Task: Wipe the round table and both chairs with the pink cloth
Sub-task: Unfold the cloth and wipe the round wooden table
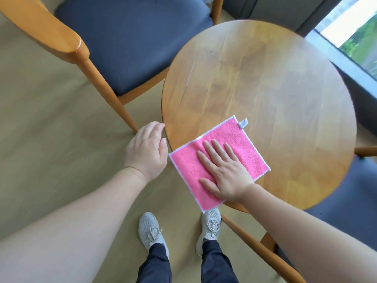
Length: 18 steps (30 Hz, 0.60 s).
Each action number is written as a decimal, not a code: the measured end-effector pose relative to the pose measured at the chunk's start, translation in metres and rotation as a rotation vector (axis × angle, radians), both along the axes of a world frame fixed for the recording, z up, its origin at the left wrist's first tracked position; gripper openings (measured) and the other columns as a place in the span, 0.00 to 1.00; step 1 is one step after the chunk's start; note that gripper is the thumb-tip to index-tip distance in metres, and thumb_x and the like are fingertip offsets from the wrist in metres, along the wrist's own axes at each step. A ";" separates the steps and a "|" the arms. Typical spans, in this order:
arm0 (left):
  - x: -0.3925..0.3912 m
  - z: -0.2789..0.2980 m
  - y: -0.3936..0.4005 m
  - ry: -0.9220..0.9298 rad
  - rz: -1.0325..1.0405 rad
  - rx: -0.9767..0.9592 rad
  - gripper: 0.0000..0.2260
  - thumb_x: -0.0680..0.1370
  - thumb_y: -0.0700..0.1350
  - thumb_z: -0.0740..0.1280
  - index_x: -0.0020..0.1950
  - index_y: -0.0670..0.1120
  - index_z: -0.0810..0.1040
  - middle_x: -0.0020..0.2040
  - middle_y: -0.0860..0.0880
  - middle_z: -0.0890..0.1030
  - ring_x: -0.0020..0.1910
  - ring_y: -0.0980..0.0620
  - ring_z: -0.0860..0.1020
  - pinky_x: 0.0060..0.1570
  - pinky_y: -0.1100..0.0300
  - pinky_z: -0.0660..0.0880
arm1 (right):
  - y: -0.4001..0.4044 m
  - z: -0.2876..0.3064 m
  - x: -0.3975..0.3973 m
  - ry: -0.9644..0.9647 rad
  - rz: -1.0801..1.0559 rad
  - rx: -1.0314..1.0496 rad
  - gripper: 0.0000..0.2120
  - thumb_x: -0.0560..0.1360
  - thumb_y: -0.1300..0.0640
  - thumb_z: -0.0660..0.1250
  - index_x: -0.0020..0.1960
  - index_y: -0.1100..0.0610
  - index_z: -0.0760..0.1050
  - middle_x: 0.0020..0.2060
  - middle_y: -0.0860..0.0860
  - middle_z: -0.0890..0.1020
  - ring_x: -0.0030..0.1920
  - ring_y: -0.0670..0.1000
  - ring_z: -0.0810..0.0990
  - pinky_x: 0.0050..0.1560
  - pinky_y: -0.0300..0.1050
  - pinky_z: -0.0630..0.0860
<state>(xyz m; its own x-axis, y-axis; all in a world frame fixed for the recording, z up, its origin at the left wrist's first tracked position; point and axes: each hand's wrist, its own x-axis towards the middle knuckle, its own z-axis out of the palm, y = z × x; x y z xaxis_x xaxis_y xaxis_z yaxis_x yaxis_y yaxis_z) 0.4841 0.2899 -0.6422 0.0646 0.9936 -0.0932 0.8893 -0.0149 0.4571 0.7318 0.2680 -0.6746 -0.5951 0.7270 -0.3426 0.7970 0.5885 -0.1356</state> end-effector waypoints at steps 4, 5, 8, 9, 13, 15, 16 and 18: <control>0.025 0.013 0.003 -0.024 -0.148 -0.034 0.21 0.77 0.47 0.54 0.65 0.40 0.74 0.64 0.43 0.75 0.65 0.43 0.72 0.62 0.50 0.69 | -0.007 0.004 0.037 -0.010 0.208 -0.043 0.35 0.79 0.34 0.46 0.79 0.51 0.46 0.78 0.54 0.48 0.77 0.58 0.42 0.75 0.60 0.40; 0.031 0.014 0.004 -0.034 -0.213 -0.035 0.20 0.76 0.46 0.55 0.63 0.40 0.76 0.63 0.43 0.76 0.65 0.43 0.72 0.62 0.50 0.70 | -0.005 0.006 0.041 -0.004 0.242 -0.045 0.35 0.78 0.33 0.46 0.79 0.50 0.46 0.78 0.54 0.48 0.77 0.58 0.42 0.75 0.60 0.39; 0.051 0.014 0.006 -0.065 -0.409 0.001 0.12 0.74 0.38 0.63 0.55 0.38 0.80 0.55 0.42 0.80 0.59 0.41 0.77 0.56 0.47 0.75 | -0.006 0.012 0.045 0.057 0.220 -0.016 0.35 0.78 0.33 0.49 0.78 0.50 0.51 0.77 0.57 0.52 0.77 0.60 0.47 0.75 0.61 0.42; 0.057 0.014 0.007 -0.076 -0.451 0.018 0.10 0.74 0.36 0.66 0.53 0.37 0.82 0.53 0.41 0.81 0.57 0.41 0.78 0.53 0.46 0.76 | -0.011 0.014 0.046 0.090 0.141 0.022 0.34 0.78 0.34 0.51 0.77 0.52 0.57 0.76 0.58 0.57 0.76 0.62 0.53 0.75 0.62 0.48; 0.077 0.011 0.011 -0.068 -0.604 0.098 0.08 0.69 0.33 0.74 0.47 0.38 0.84 0.48 0.41 0.82 0.52 0.41 0.80 0.50 0.46 0.78 | -0.035 0.026 0.051 0.158 -0.290 0.252 0.24 0.76 0.43 0.60 0.60 0.60 0.78 0.58 0.61 0.78 0.55 0.64 0.77 0.53 0.59 0.75; 0.086 0.006 0.013 -0.020 -0.704 0.152 0.08 0.69 0.35 0.75 0.48 0.39 0.84 0.49 0.42 0.82 0.53 0.41 0.80 0.53 0.46 0.76 | -0.043 0.030 0.051 0.106 -0.416 0.247 0.22 0.74 0.43 0.63 0.55 0.60 0.79 0.51 0.59 0.79 0.47 0.62 0.78 0.47 0.55 0.76; 0.090 0.003 0.014 -0.002 -0.739 0.117 0.09 0.72 0.38 0.73 0.51 0.41 0.84 0.53 0.42 0.81 0.57 0.42 0.78 0.58 0.46 0.73 | -0.045 0.030 0.051 0.081 -0.454 0.214 0.21 0.73 0.43 0.66 0.53 0.60 0.79 0.49 0.58 0.79 0.45 0.61 0.78 0.45 0.55 0.76; 0.096 -0.003 0.015 0.060 -0.769 -0.022 0.13 0.78 0.46 0.66 0.61 0.47 0.80 0.62 0.47 0.76 0.65 0.46 0.71 0.68 0.51 0.62 | -0.046 0.031 0.050 0.066 -0.508 0.144 0.19 0.71 0.45 0.71 0.50 0.60 0.79 0.46 0.57 0.79 0.44 0.61 0.77 0.44 0.55 0.75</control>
